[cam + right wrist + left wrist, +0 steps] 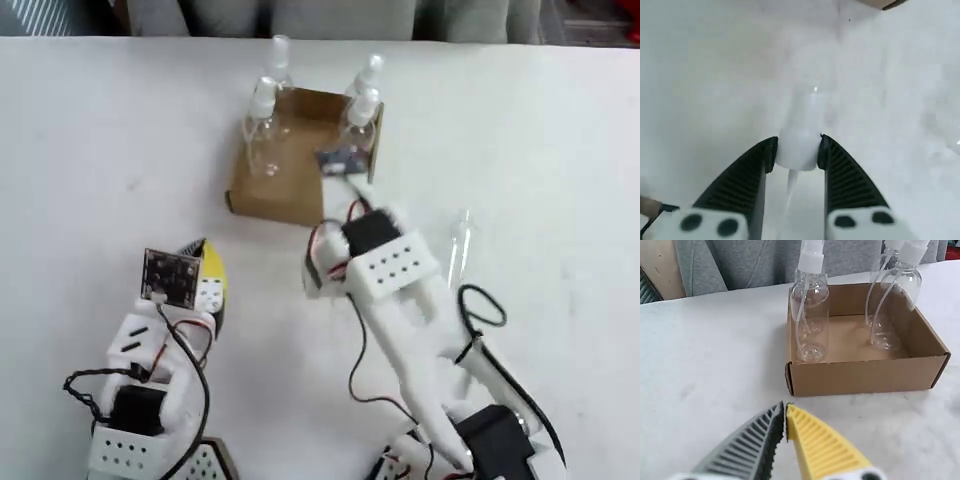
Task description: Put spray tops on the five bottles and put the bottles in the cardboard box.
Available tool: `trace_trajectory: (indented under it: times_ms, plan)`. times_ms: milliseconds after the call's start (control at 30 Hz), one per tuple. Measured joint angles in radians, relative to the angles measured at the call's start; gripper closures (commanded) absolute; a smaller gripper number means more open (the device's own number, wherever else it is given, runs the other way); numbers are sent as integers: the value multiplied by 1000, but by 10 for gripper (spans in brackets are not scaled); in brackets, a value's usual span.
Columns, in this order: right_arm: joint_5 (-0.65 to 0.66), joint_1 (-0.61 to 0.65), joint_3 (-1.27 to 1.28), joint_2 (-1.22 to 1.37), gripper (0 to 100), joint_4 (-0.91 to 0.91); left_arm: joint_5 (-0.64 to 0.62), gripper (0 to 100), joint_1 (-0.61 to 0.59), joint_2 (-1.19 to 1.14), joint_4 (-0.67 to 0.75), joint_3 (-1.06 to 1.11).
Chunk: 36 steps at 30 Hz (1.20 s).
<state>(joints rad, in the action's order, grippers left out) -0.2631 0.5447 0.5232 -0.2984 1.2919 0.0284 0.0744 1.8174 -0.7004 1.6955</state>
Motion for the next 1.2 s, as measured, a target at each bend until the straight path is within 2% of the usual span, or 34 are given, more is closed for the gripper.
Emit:
trace_trajectory:
  times_ms: [133,267,400,500,700,867,1033,1200]
  plan:
    - [0,20,213,0,972,-275,0,977,0,0,0,0]
    - [48,48,345,0,827,-479,0,977,0,0,0,0]
    - [152,49,393,0,683,-535,0,977,0,0,0,0]
    - [169,48,397,0,640,-539,0,977,0,0,0,0]
    - [170,49,367,-25,648,-462,0,976,0,0,-21,0]
    - [170,-12,249,-104,796,-227,0,976,0,0,-26,0]
    - [170,-184,192,-230,975,-49,0,977,0,0,-26,0]
    - [170,-391,189,-302,974,-38,0,976,0,0,-41,-11]
